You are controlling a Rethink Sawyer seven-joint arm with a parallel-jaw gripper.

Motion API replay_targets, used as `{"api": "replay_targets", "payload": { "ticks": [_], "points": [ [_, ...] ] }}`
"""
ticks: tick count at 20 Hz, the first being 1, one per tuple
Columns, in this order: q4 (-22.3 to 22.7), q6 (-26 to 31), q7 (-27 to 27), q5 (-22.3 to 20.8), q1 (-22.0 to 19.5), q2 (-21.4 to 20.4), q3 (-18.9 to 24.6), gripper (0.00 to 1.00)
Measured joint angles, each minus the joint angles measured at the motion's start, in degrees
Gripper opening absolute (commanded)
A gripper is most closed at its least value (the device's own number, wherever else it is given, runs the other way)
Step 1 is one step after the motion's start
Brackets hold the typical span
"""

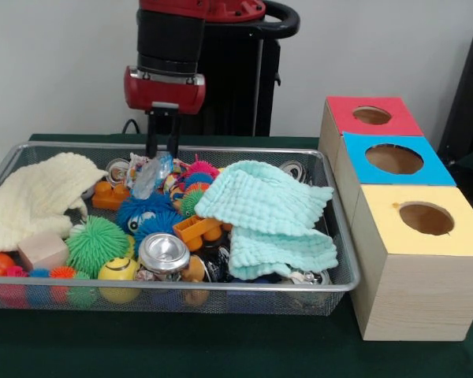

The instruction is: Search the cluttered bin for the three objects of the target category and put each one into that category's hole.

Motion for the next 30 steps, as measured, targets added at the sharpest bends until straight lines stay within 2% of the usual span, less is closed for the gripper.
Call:
{"api": "replay_targets", "payload": {
  "ticks": [6, 10, 13, 26, 30],
  "points": [
    [-0.8, 8.6, 0.0, 4.5, 5.1, -1.9, -2.0, 0.0],
    [-1.5, 11.1, 0.0, 5.1, 6.7, -2.3, -2.7, 0.0],
    [-2.9, 15.4, 0.0, 6.5, 9.1, -2.9, -3.7, 0.0],
    [-9.8, 26.3, 0.0, 10.2, 14.3, -2.9, -6.3, 0.0],
    [-11.8, 30.0, 0.0, 12.5, 15.3, -2.9, -7.0, 0.0]
  ]
}}
